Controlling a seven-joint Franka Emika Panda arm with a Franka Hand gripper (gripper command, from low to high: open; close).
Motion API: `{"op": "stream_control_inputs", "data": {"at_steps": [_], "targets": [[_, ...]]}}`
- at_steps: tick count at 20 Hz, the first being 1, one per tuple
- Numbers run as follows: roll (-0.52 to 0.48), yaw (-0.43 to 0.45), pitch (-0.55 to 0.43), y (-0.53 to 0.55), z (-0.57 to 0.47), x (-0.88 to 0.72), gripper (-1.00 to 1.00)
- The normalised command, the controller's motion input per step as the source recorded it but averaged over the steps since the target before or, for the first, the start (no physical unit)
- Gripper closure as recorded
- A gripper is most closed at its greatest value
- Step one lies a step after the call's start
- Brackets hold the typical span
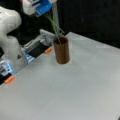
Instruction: Flower insertion into a vase
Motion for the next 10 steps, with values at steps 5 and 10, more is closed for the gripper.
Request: {"op": "stream_control_inputs", "data": {"at_steps": [5,10], "targets": [[0.061,0.103,0.523,0.19,0.12,0.26,1.0],[0.091,0.151,0.492,0.12,0.07,0.21,1.0]]}}
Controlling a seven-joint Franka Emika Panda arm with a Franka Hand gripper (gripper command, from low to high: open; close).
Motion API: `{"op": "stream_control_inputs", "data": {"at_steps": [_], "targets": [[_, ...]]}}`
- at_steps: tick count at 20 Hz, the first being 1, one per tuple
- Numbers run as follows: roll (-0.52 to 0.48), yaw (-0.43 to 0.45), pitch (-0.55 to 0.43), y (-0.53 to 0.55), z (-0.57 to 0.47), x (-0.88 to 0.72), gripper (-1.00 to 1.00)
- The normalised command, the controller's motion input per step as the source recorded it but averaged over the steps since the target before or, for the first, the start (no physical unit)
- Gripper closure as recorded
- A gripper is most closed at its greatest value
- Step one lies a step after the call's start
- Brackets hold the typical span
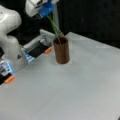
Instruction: Flower insertion into a vase
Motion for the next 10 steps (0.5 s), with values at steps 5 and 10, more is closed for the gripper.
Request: {"op": "stream_control_inputs", "data": {"at_steps": [5,10], "targets": [[0.117,0.106,0.412,0.07,0.06,0.18,1.0],[0.142,0.057,0.489,0.04,0.12,0.2,1.0]]}}
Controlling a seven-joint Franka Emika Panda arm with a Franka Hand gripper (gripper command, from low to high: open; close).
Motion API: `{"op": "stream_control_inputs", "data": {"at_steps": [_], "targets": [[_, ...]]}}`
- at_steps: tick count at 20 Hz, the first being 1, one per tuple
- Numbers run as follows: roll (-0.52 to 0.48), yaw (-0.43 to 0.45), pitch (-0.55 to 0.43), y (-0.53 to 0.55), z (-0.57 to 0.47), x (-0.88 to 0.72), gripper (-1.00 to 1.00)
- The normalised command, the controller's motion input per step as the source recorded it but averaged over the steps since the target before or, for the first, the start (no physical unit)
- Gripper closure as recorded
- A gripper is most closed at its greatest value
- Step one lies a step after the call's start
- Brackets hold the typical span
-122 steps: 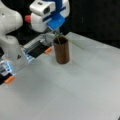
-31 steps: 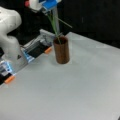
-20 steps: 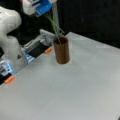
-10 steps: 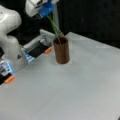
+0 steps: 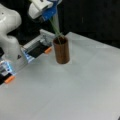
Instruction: Flower insertion into a vase
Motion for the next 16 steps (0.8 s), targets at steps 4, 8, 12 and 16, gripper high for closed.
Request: {"op": "stream_control_inputs", "data": {"at_steps": [4,8,12,16], "targets": [[0.102,0.051,0.506,0.08,0.13,0.27,1.0],[0.085,0.05,0.447,0.1,0.07,0.28,1.0],[0.055,0.027,0.401,0.12,0.06,0.24,1.0],[0.048,0.006,0.383,0.13,0.1,0.23,1.0]]}}
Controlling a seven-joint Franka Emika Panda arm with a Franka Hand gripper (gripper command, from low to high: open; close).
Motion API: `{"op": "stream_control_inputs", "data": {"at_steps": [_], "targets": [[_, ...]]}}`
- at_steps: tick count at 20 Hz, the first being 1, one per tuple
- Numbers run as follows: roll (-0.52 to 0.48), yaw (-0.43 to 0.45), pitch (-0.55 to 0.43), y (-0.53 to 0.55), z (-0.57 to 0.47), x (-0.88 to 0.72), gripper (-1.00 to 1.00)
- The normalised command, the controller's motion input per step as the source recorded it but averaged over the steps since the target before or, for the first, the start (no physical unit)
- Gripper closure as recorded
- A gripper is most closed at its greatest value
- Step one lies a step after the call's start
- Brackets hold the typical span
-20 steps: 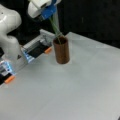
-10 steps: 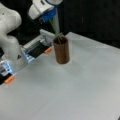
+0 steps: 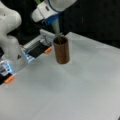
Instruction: Flower insertion into a vase
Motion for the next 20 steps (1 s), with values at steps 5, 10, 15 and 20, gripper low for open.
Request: {"op": "stream_control_inputs", "data": {"at_steps": [5,10,15,20], "targets": [[-0.006,0.008,0.427,0.11,0.14,0.25,1.0],[-0.042,0.04,0.421,0.09,0.09,0.27,1.0],[-0.093,-0.011,0.329,0.11,0.0,0.27,1.0],[-0.151,-0.042,0.228,0.17,-0.09,0.28,1.0]]}}
